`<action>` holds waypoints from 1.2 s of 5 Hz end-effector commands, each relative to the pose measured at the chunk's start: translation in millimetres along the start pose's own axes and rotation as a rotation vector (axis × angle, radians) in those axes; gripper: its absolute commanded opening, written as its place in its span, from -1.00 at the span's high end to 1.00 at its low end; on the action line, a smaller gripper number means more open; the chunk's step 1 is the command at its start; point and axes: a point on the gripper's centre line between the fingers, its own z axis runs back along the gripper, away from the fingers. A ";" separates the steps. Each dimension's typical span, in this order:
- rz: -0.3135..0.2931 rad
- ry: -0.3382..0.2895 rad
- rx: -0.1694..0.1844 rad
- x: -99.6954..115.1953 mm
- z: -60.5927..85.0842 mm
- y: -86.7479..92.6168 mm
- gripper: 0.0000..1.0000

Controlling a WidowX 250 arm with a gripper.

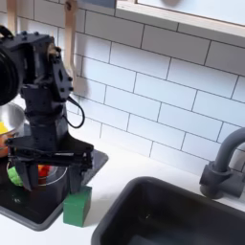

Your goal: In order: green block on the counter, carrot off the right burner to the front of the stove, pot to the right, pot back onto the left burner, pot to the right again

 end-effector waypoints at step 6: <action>0.024 -0.041 0.015 30.6 7.8 38.6 -1.00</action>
